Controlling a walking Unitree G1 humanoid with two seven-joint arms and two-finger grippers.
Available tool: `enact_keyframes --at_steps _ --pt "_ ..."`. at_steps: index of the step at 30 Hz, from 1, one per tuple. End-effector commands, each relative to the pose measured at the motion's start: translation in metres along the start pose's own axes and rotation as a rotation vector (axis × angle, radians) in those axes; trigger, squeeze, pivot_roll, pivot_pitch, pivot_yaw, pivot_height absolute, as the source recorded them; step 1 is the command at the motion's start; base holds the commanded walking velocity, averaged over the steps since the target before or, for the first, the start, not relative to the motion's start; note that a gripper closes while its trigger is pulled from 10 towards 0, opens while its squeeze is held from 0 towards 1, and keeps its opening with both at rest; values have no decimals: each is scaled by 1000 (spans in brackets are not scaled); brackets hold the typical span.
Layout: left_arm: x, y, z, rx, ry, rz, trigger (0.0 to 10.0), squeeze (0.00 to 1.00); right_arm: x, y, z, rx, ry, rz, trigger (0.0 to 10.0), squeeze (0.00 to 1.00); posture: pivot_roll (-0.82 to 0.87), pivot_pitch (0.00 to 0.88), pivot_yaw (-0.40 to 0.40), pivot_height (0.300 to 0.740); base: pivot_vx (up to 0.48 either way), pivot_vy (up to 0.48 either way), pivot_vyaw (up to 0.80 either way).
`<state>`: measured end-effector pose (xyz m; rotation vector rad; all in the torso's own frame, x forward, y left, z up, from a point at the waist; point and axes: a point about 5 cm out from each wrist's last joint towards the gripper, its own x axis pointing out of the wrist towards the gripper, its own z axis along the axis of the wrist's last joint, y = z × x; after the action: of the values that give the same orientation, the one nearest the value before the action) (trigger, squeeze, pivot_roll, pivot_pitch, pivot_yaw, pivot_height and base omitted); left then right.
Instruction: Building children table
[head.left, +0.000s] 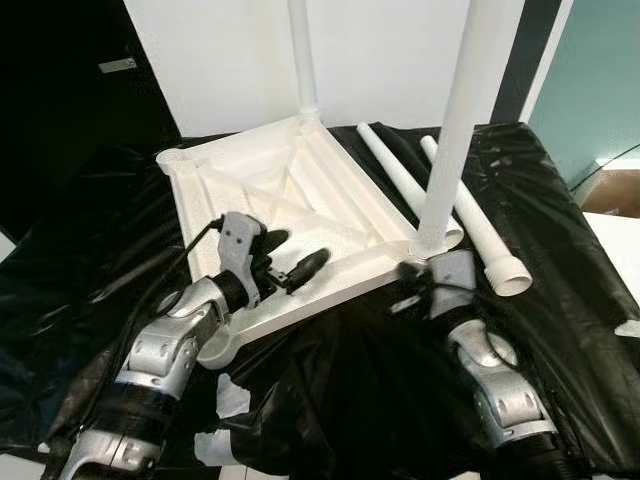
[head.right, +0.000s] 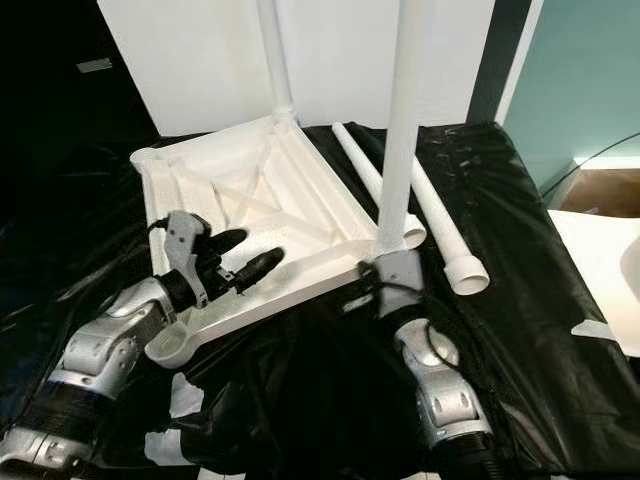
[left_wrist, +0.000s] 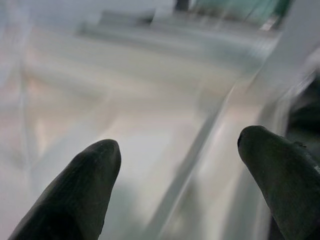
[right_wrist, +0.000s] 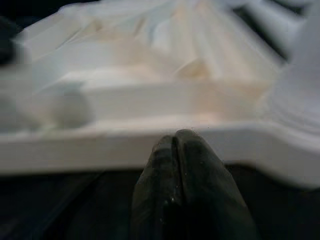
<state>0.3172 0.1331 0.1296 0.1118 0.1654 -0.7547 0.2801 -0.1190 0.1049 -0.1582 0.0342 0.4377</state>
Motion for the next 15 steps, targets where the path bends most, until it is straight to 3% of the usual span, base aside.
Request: enact_keyframes --at_steps 1,7,11,12,13,15 --pt "0 3 -8 24 60 52 10000 0 0 4 -1 13 20 35 10000 0 -9 0 74 740 0 0 0" --pt "5 6 -28 48 233 121 10000 0 1 1 -4 17 45 49 10000 0 -14 0 73 740 0 0 0" --pt "6 1 -35 45 280 66 10000 0 3 2 -5 9 52 56 10000 0 -14 0 78 740 0 0 0" --pt "6 -4 -37 46 297 10 6549 0 7 4 -6 -11 56 74 10000 0 -14 0 80 740 0 0 0" --pt "6 -10 -40 51 311 -48 0 0 13 5 -6 -33 60 92 10000 0 -12 0 83 740 0 0 0" --pt "6 -20 -42 60 326 -134 0 0 23 6 -7 -68 65 116 10000 0 -8 0 84 740 0 0 0"
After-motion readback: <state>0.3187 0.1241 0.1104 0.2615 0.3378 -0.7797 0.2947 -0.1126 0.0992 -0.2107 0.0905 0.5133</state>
